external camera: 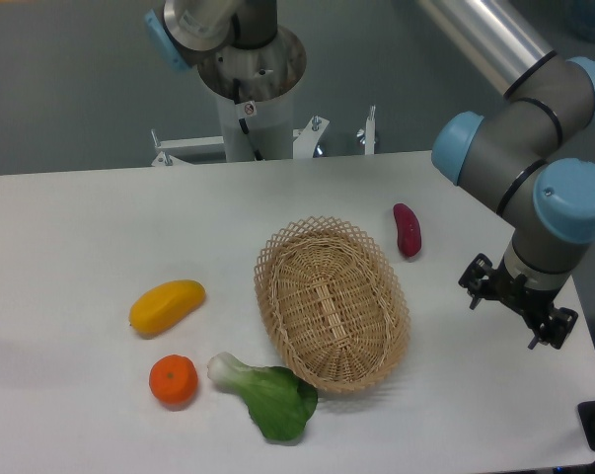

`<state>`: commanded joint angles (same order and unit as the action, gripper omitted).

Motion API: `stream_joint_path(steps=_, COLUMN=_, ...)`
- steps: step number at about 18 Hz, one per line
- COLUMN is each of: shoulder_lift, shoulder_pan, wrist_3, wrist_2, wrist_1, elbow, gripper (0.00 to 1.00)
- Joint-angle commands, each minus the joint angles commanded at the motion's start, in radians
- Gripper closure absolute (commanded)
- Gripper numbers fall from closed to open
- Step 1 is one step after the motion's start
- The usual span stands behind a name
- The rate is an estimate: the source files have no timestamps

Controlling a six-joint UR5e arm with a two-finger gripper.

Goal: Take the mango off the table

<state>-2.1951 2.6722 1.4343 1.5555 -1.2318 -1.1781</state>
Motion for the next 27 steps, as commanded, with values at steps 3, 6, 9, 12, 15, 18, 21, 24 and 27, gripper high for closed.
stream_joint_path(steps=3, shoulder_lift=0.0, shoulder_pan=-0.002, wrist_3=-0.002, wrist_2=0.0, wrist_1=0.002, elbow=-0.002, gripper=0.0)
stream_joint_path(steps=6, shoulder_lift=0.005, shoulder_pan=-0.005, wrist_3=-0.014, wrist_2=-0.005, wrist_1=0.005, elbow=-0.011, gripper=0.0)
stream_joint_path(steps=9, shoulder_lift=0.011, shoulder_pan=-0.006, wrist_3=-0.028, wrist_2=-0.031, wrist_1=0.008, elbow=-0.026, gripper=0.0)
stream_joint_path(steps=12, shoulder_lift=0.015, shoulder_pan=-0.021, wrist_3=-0.109, wrist_2=-0.038, wrist_1=0.009, elbow=-0.038, gripper=0.0)
stream_joint_path(steps=15, shoulder_lift=0.054, shoulder_pan=-0.064, wrist_3=-0.138, wrist_2=-0.038, wrist_1=0.012, elbow=-0.095, gripper=0.0)
stream_joint_path(steps=18, shoulder_lift=0.127, shoulder_pan=-0.121, wrist_3=-0.15, wrist_2=-0.041, wrist_1=0.015, elbow=-0.199, gripper=0.0)
stream_joint_path(steps=21, shoulder_lift=0.176, shoulder_pan=-0.208, wrist_3=-0.205, wrist_2=-0.049, wrist_1=0.015, elbow=-0.256, gripper=0.0)
stream_joint_path(steps=24, shoulder_lift=0.195, shoulder_pan=-0.302, wrist_3=-0.281, wrist_2=-0.048, wrist_1=0.018, elbow=-0.299, gripper=0.0)
stream_joint_path(steps=27, shoulder_lift=0.216, shoulder_pan=-0.382, wrist_3=-0.279, wrist_2=-0.049, wrist_1=0.07, elbow=-0.372, gripper=0.0)
